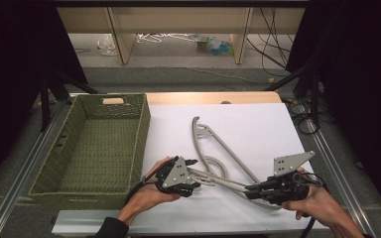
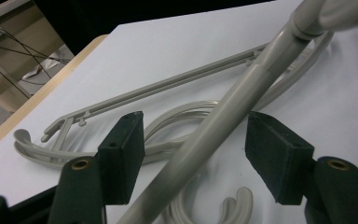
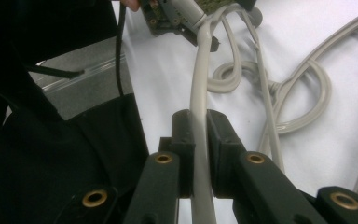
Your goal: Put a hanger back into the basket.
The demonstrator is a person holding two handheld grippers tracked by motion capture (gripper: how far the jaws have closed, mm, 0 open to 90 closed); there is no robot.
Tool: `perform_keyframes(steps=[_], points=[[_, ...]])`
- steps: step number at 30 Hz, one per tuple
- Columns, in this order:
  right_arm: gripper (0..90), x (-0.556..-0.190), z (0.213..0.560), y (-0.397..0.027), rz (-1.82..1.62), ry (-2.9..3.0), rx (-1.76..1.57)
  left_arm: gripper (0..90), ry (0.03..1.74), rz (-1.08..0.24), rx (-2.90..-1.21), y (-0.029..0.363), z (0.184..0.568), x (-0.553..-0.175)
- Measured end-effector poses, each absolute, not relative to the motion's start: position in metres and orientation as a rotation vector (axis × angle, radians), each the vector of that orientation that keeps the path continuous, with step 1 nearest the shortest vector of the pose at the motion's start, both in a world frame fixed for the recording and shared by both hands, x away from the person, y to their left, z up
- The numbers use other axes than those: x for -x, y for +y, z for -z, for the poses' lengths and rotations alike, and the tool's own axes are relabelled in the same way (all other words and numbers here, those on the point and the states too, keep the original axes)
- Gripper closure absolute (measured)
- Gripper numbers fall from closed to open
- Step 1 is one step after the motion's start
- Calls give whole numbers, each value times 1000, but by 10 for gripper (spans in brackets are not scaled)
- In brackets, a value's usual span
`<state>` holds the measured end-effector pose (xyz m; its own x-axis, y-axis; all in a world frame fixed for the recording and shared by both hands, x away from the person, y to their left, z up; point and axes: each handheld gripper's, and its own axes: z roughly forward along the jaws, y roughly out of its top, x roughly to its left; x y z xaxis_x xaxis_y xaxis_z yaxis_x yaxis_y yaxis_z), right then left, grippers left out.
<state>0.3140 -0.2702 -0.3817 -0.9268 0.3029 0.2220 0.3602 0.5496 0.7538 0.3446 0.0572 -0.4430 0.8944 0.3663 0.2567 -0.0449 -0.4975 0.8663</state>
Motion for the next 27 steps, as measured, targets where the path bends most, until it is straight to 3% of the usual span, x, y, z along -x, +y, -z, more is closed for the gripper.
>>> perform_keyframes(steps=[12, 18, 20, 25, 26, 27], points=[[822, -316, 386, -273, 1322, -2698, 554, 615, 115, -568, -2095, 54, 446, -342], [798, -319, 387, -278, 1292, -2735, 518, 671, 33, -596, -2136, 51, 445, -337], [756, -321, 386, -283, 1274, -2785, 539, 700, 17, -595, -2149, 49, 443, -335], [517, -324, 375, -299, 1296, -2885, 673, 748, 25, -567, -2170, 49, 432, -332], [517, -324, 375, -299, 1296, -2885, 673, 758, 25, -567, -2170, 49, 432, -332], [444, -325, 369, -304, 1337, -2908, 776, 767, 54, -541, -2176, 47, 427, -331]])
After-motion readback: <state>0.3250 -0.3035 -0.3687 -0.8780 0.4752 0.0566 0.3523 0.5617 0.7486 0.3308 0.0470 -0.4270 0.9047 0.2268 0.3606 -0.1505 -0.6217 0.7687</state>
